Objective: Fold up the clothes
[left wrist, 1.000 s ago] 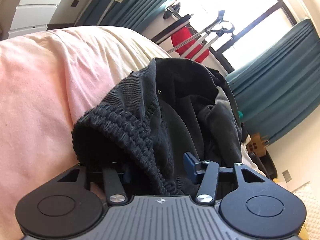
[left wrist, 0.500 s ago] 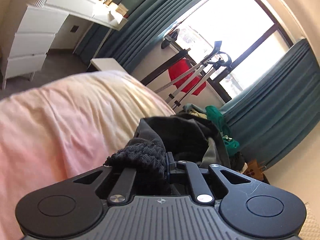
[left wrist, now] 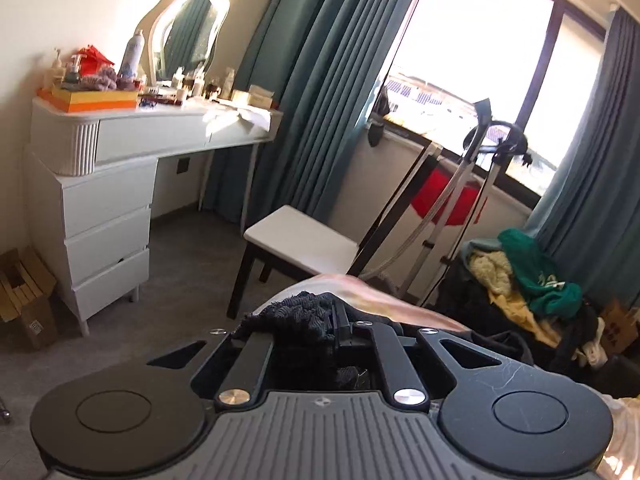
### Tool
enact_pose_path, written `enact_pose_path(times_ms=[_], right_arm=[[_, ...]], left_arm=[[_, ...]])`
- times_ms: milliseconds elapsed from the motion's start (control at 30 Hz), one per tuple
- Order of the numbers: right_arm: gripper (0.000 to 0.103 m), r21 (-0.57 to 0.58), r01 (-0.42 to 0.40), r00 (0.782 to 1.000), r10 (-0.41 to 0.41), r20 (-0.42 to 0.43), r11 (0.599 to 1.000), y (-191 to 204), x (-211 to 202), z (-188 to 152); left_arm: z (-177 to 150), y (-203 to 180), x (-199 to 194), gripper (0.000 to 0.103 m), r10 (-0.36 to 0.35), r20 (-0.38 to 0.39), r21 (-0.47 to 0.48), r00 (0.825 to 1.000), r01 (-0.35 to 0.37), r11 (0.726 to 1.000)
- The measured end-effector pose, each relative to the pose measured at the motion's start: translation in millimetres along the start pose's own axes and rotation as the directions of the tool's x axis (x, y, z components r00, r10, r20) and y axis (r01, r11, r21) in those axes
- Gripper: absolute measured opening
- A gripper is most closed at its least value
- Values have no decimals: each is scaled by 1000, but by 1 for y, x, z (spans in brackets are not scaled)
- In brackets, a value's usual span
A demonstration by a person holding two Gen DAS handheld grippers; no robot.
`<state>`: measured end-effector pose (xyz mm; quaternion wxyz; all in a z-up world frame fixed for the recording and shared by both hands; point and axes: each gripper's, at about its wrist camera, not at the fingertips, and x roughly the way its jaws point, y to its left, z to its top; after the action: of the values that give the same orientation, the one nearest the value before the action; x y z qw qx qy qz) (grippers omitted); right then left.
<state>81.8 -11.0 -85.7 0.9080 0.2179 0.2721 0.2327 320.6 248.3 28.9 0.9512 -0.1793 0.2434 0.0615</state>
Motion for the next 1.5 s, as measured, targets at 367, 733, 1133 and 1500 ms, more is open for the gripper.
enact_pose_path(times_ms=[367,733,1133,1500], right_arm=[[49,-51,-15,998,12,-60,999,-10,25,-13],[89,-207,48,998,-39,47,977,13,-55,-14],[89,-195,338,916,-275,291,921,-66,-195,57],[89,61,359,889,-361,282,931,-149,-221,53]], left_arm=[[-57,51,5,65,18,-70,36,997,-15,999],[-82,19,-144,90,-1,40,160,999,-5,987],[-227,-107,-275,91,-273,7,294,962,259,920],[-270,-153,-203,91,-236,-61,434,970,239,869]])
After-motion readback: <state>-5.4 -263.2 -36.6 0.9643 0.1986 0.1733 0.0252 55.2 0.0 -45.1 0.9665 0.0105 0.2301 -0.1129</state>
